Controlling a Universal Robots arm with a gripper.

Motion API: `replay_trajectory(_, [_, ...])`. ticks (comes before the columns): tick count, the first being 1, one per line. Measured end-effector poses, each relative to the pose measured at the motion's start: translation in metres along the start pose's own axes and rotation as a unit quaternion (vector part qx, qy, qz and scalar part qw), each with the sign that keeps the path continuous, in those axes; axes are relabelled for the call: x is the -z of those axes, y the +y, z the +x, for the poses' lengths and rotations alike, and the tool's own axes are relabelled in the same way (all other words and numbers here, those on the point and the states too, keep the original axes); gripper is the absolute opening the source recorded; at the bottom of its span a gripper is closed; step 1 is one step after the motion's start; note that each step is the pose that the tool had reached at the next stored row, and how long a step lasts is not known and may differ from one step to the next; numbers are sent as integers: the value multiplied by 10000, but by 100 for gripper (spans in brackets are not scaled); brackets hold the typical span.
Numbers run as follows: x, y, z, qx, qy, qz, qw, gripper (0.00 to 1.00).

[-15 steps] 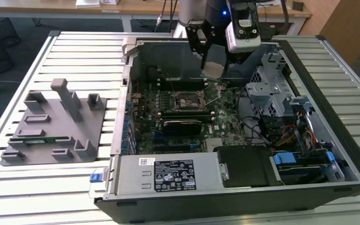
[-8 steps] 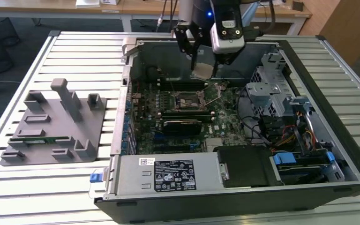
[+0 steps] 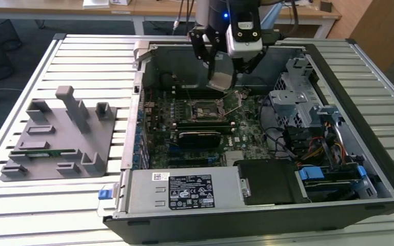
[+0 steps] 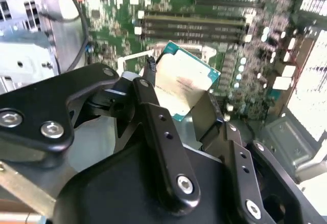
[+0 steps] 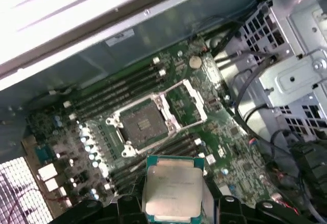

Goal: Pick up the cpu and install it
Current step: 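Place the cpu into insertion slot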

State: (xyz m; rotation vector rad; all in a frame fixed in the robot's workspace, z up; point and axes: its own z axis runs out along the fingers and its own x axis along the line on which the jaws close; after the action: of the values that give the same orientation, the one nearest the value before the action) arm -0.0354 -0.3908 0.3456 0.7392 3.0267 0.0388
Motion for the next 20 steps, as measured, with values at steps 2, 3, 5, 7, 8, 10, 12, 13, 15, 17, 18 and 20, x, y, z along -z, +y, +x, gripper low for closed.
replay_trajectory(2, [-22,7,5,-57,27,21,10000,53])
replay_trajectory(3, [-26,7,5,-117,27,23,9999,53])
replay_trajectory(5, [-31,7,4,-285,23,26,9996,53])
replay_trajectory(7, [-40,6,4,-465,17,29,9989,53])
replay_trajectory(8, [-45,6,5,-563,15,30,9984,53])
replay_trajectory(10, [-56,6,5,-742,10,33,9972,53])
replay_trajectory(12, [-67,6,5,-921,4,36,9957,53])
replay_trajectory(13, [-72,5,5,-1011,2,37,9949,53])
replay_trajectory(15, [-84,5,5,-1197,-3,40,9928,53])
replay_trajectory(17, [-95,5,6,-1376,-9,43,9905,53])
replay_trajectory(18, [-100,5,6,-1465,-11,44,9892,53])
replay_trajectory(20, [-112,4,6,-1643,-16,47,9864,53])
